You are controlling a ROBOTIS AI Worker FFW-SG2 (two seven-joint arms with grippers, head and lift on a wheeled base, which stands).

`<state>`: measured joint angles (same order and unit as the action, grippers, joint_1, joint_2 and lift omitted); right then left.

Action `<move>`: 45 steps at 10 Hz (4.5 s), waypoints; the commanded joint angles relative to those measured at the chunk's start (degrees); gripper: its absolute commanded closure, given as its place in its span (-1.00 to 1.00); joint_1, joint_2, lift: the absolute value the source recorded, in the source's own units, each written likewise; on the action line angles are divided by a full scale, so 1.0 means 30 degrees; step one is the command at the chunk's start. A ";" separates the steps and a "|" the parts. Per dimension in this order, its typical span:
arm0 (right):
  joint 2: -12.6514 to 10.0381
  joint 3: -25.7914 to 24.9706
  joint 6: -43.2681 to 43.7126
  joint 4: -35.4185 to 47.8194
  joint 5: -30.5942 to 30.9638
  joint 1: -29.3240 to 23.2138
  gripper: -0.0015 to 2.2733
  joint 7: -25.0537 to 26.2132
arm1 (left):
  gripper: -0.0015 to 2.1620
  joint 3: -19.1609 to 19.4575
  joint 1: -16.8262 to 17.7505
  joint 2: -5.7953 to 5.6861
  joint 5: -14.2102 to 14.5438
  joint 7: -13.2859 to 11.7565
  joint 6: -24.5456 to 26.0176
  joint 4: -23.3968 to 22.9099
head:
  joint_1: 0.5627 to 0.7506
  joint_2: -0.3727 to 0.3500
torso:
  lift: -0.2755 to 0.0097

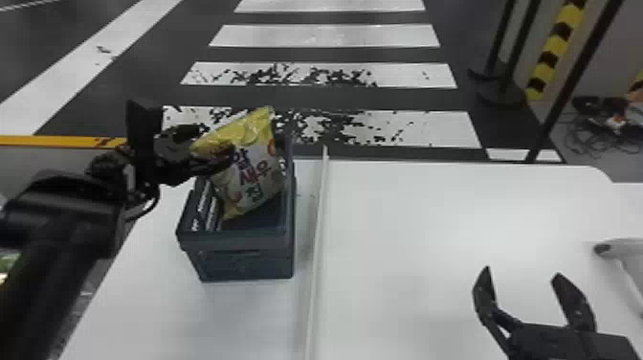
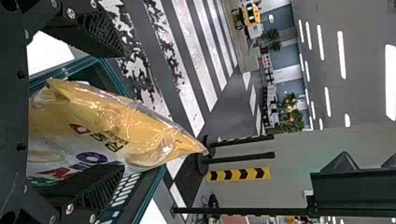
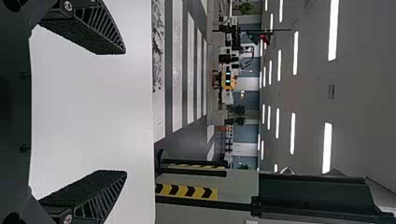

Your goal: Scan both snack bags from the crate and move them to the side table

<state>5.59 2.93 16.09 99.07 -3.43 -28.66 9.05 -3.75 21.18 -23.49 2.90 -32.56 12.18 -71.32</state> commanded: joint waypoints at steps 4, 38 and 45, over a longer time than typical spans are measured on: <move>0.0040 -0.0010 0.0214 -0.0124 -0.0146 -0.0027 -0.93 -0.0028 | 0.98 -0.0682 0.0234 0.0036 -0.1465 -0.0192 0.0555 0.0511 | 0.41 0.15 | 0.24; -0.0048 0.0283 0.0097 0.0257 0.0206 -0.0203 -0.93 -0.0028 | 0.98 0.8458 -1.0987 0.3024 1.6611 0.6077 0.5359 -1.6862 | 0.41 0.36 | 0.24; -0.0078 -0.0772 0.0097 0.0989 0.0001 -0.0613 -0.93 0.0060 | 0.98 0.1251 -1.0430 0.4782 1.3828 0.5110 0.5652 -1.3288 | 0.41 -0.32 | 0.24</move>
<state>5.37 0.94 16.38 101.90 -3.22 -30.43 9.23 1.82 -10.91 -9.50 45.95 -17.17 29.27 -113.52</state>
